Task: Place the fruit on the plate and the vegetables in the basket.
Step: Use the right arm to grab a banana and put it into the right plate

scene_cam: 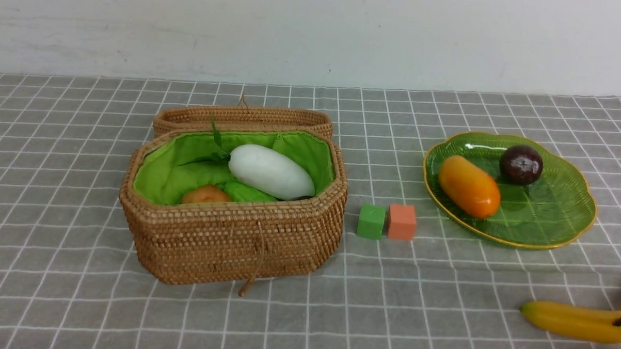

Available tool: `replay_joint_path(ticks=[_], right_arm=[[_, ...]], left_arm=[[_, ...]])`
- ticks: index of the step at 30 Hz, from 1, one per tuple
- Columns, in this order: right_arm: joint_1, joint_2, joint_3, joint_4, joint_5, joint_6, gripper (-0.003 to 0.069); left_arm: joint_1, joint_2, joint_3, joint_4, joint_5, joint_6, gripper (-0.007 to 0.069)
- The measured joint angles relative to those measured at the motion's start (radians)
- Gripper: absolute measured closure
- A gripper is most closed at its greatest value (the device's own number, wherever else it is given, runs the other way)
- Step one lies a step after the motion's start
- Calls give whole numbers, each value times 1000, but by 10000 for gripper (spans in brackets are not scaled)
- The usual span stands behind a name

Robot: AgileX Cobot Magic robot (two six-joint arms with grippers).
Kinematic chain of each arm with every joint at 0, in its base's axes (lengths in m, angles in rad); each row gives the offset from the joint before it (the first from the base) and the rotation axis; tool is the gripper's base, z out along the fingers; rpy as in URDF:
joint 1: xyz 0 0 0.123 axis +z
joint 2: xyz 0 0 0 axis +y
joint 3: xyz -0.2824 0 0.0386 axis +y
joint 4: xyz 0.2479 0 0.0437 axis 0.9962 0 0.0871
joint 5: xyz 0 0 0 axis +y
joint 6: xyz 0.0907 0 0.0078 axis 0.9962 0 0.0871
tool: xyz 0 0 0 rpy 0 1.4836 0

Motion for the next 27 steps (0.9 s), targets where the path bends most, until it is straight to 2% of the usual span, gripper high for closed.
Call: replay_joint_path(ticks=[4,10,18,21,22,23,25,26,27], right_arm=[[0,-66,14,-13,39,-5,212],[0,-143,14,-12,-24,-6,93],[0,-18,14,38,-112,-6,80],[0,54,14,42,-149,-27,111],[0,86,14,41,-172,-64,170],[0,88,14,41,-177,-69,179],[0,93,14,43,-199,-114,270],[0,91,14,43,-204,-160,340],[0,85,14,43,-206,-183,336]], left_arm=[[0,0,0,0,0,-1,472],[0,0,0,1,0,-1,463],[0,0,0,3,0,-1,459],[0,0,0,3,0,-1,454],[0,0,0,3,0,-1,451],[0,0,0,3,0,-1,450],[0,0,0,3,0,-1,448],[0,0,0,3,0,-1,447],[0,0,0,3,0,-1,445]])
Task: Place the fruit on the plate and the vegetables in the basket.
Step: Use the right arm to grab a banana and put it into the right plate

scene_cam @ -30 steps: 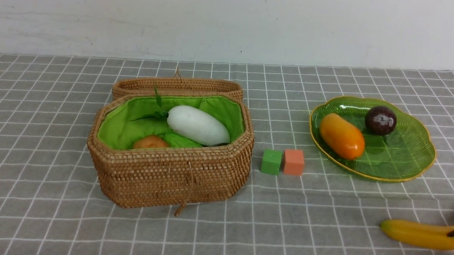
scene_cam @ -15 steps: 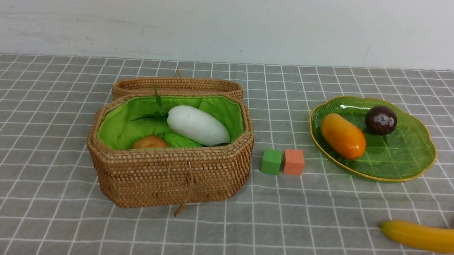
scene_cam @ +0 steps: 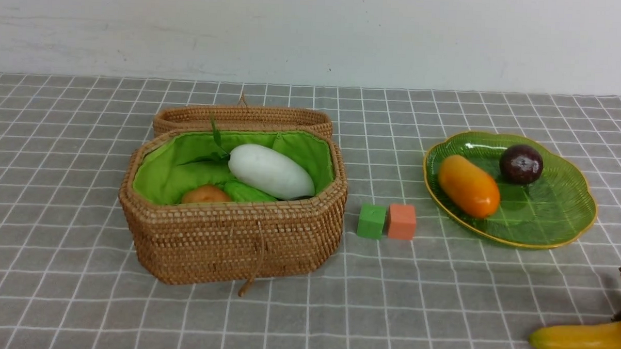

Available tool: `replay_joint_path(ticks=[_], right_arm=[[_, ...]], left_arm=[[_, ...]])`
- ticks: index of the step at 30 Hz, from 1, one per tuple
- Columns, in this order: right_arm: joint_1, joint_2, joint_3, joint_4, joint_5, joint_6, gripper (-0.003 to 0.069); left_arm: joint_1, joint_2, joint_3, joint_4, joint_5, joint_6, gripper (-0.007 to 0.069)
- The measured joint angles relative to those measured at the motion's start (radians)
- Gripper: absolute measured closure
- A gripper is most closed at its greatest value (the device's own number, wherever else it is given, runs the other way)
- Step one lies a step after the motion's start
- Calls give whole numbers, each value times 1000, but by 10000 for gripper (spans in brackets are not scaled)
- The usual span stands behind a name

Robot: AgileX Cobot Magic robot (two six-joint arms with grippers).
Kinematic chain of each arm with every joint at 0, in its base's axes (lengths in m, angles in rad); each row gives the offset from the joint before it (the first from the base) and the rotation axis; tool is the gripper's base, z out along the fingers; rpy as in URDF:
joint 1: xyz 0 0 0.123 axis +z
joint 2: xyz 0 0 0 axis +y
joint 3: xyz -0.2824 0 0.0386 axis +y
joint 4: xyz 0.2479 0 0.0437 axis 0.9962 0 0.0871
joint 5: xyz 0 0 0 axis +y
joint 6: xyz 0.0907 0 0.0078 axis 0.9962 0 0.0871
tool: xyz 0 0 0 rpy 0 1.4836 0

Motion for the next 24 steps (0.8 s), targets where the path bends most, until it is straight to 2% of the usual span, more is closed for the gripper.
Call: replay_joint_path(ticks=[7,13,14,18,24], right_arm=[[0,-64,-88,0,54,-159,328],[0,-27,-366,30,230,-232,328],[0,22,-469,51,261,-241,328],[34,150,-626,53,282,-291,328],[112,354,-786,53,286,-314,328]], left_arm=[[0,0,0,0,0,0,438],[0,0,0,0,0,0,428],[0,0,0,0,0,0,427],[0,0,0,0,0,0,423],[0,0,0,0,0,0,419]])
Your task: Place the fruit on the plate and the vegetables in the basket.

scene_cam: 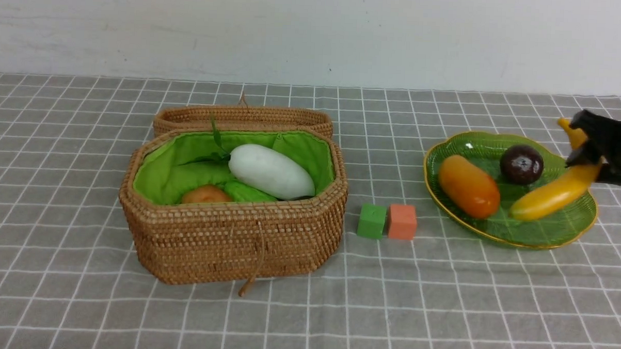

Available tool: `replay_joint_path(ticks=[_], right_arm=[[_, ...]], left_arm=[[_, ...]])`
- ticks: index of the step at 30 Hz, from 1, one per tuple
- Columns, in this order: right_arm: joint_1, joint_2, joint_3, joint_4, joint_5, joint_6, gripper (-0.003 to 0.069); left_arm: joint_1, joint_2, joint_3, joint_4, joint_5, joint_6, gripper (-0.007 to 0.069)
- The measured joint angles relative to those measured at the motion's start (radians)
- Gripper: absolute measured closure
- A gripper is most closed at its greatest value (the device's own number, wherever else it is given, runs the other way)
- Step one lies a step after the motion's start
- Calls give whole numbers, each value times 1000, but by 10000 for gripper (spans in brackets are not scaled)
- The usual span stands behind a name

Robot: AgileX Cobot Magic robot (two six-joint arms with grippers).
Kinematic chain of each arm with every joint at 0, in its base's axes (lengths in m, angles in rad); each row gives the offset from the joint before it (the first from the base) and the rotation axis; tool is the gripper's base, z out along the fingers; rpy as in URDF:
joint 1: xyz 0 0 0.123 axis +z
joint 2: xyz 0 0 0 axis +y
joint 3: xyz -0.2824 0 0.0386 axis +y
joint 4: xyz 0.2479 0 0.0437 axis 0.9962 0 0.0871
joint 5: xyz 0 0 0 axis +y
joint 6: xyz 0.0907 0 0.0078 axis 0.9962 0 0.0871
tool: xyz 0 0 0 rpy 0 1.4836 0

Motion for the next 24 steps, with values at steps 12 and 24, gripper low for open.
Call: replay_joint_path(ticks=[12,24], right_arm=[[6,74,-68,12,81,3,23],[-12,-208,-63,-114,426,22,199]], left_arm=[[0,0,0,0,0,0,408],[0,0,0,0,0,0,396]])
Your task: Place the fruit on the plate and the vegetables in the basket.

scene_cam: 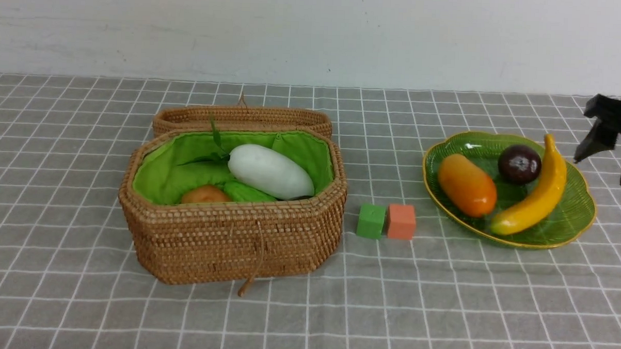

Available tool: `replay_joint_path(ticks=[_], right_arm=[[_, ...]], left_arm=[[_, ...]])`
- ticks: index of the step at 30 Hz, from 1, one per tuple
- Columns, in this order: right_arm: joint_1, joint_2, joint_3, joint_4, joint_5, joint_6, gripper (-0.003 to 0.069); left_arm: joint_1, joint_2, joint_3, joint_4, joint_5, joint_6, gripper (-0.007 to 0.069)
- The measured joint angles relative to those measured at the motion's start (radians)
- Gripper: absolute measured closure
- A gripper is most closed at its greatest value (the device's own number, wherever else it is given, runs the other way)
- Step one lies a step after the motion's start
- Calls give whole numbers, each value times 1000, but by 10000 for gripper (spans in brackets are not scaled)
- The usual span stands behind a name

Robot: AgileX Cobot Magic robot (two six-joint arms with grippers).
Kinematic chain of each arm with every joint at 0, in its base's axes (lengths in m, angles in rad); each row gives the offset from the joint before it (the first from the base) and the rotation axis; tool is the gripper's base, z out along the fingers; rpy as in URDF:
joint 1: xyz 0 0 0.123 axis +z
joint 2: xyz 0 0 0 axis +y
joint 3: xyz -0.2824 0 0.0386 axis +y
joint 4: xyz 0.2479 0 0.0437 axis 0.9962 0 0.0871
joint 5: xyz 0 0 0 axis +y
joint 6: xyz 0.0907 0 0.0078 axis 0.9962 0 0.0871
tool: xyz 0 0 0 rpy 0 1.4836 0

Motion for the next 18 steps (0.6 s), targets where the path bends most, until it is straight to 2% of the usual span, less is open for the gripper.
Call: replay_joint_path(ticks=[1,2,7,11,13,18], right_arm=[[1,-32,13,-11,21,0,245],[1,-39,16,-12,21,0,255],[7,-273,201,-33,112,-1,587],[7,-366,253,-44,204,-1,671],[7,-424,261,-44,291,-1,676],[7,-487,263,-47,321,-1,676]], left_arm=[[0,0,0,0,0,0,396],[0,0,0,0,0,0,396],[0,0,0,0,0,0,396],[0,0,0,0,0,0,393],[0,0,0,0,0,0,389],[0,0,0,0,0,0,386]])
